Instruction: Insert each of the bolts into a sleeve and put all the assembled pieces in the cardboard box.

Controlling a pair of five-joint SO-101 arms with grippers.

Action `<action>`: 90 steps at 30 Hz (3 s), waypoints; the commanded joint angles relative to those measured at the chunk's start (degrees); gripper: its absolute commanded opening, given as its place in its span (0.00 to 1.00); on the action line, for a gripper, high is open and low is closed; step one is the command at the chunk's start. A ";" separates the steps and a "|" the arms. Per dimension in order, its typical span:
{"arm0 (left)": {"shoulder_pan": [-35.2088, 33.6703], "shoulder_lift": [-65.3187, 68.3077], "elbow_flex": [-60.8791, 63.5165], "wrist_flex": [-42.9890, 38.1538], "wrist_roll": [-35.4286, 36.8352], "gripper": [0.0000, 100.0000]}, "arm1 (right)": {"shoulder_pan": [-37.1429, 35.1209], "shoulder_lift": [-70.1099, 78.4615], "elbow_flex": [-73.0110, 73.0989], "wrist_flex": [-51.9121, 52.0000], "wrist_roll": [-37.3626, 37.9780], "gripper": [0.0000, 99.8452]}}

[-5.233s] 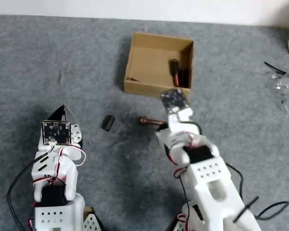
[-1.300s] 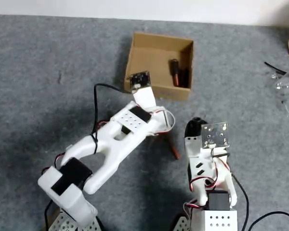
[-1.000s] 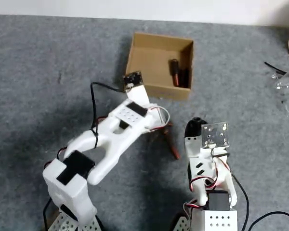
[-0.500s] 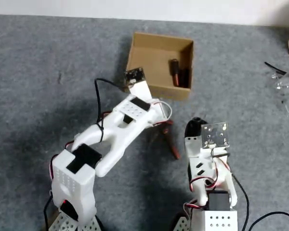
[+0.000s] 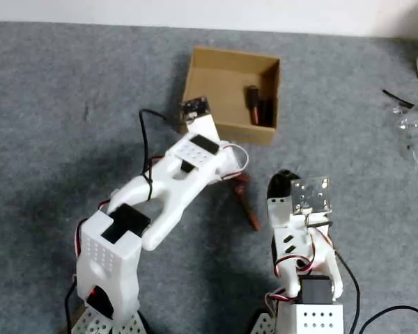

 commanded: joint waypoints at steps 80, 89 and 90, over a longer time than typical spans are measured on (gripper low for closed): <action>-0.04 -94.99 57.71 -9.93 -42.29 0.01 | 0.31 -1.19 5.14 -3.91 0.79 0.00; -0.04 -115.30 73.98 -21.89 -47.03 0.01 | 0.31 -1.19 5.14 -3.91 0.79 0.00; -0.04 -117.58 76.00 -23.56 -47.47 0.01 | 0.31 -1.19 5.14 -3.91 0.79 0.00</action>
